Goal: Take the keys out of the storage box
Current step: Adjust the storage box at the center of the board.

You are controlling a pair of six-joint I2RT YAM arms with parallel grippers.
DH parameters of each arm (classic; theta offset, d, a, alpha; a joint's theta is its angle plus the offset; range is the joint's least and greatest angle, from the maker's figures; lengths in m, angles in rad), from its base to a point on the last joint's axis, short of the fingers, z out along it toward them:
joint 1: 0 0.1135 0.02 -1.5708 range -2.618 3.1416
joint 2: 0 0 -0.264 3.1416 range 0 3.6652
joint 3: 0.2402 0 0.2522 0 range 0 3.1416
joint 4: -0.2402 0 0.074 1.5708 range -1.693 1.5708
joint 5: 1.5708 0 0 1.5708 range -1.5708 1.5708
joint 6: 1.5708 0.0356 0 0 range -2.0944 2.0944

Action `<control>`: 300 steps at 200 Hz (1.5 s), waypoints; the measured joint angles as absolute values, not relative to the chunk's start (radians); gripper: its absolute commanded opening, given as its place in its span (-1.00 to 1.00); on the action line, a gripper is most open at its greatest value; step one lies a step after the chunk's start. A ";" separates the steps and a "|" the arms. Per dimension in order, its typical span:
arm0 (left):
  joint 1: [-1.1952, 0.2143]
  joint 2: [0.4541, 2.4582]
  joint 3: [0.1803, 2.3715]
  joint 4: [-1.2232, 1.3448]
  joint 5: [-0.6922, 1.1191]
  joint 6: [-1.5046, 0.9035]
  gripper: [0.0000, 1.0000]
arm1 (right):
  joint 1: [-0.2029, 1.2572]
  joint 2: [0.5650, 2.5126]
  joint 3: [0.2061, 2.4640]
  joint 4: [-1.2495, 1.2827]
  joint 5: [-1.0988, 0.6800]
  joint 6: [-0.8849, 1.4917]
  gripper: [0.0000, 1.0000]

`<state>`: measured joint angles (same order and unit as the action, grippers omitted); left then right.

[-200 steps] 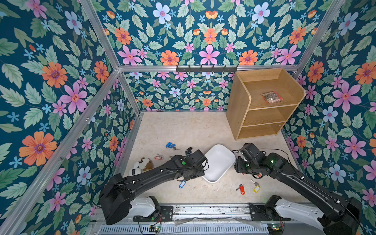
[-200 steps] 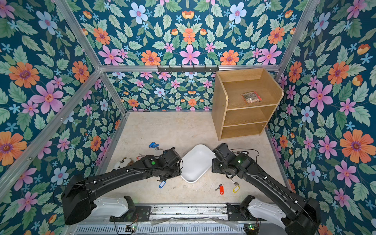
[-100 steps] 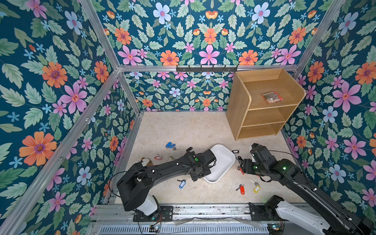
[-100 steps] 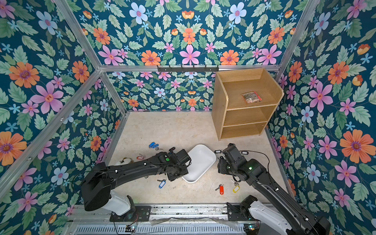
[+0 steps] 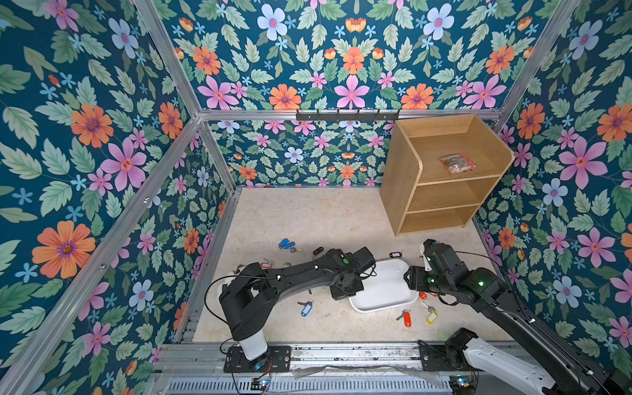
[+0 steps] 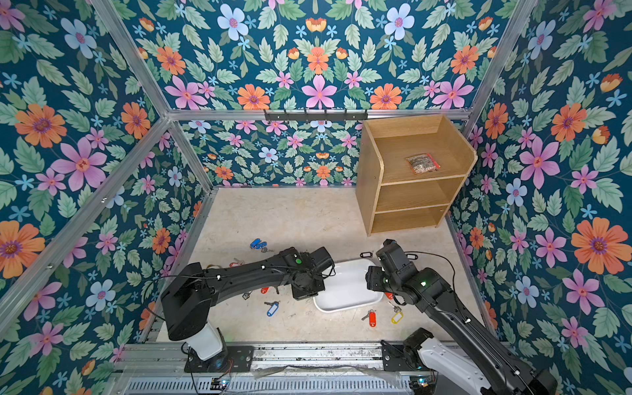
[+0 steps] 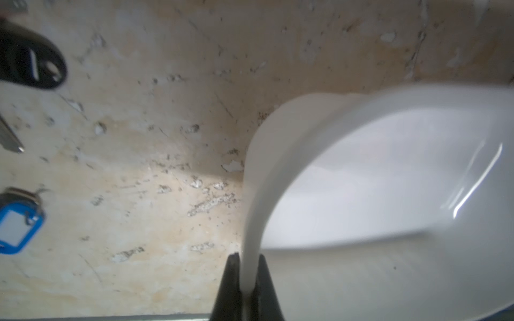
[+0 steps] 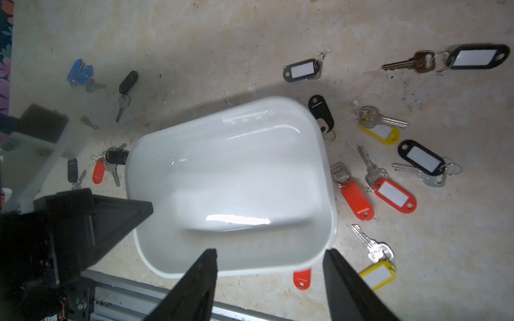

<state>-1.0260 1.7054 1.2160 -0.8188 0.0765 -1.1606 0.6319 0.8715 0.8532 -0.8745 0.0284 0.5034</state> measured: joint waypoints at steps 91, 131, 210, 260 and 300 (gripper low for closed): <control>-0.793 1.720 1.206 -0.970 0.029 -0.722 -1.00 | 0.632 0.874 0.852 -0.873 0.029 0.503 0.30; -0.790 1.841 1.340 -1.024 -0.021 -0.512 -1.00 | 0.632 0.879 0.852 -0.874 0.030 0.500 0.30; -0.789 1.874 1.383 -1.002 -0.144 -0.286 0.10 | 0.632 0.892 0.852 -0.874 0.033 0.501 0.30; -0.788 1.846 1.423 -0.985 -0.188 -0.293 0.88 | 0.632 0.905 0.852 -0.874 0.038 0.504 0.32; -0.787 1.691 1.433 -0.975 -0.252 -0.342 0.87 | 0.632 0.893 0.894 -0.883 0.077 0.508 0.33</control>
<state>-0.7872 1.6913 1.4334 -0.9749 -0.2520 -0.3424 0.6319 0.8932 0.8940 -0.8825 0.0772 0.5079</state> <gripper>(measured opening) 0.942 0.661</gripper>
